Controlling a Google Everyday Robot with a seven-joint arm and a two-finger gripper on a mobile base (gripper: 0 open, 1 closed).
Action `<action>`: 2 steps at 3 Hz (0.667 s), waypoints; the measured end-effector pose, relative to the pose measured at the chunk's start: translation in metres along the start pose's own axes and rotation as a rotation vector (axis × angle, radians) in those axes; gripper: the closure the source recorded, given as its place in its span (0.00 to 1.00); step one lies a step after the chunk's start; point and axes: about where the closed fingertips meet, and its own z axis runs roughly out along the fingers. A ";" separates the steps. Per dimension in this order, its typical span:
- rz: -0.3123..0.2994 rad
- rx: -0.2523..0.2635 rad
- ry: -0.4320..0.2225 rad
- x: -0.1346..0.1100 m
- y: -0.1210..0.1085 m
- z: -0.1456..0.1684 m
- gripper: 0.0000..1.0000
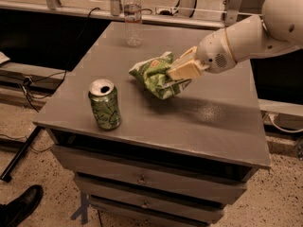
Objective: Move green jalapeno chip bag near green can
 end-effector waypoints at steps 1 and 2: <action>-0.004 -0.105 -0.028 -0.002 0.034 0.015 1.00; -0.004 -0.165 -0.023 0.001 0.052 0.027 0.83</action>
Offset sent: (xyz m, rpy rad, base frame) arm -0.0577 0.0445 -0.0273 0.0468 0.1193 0.1814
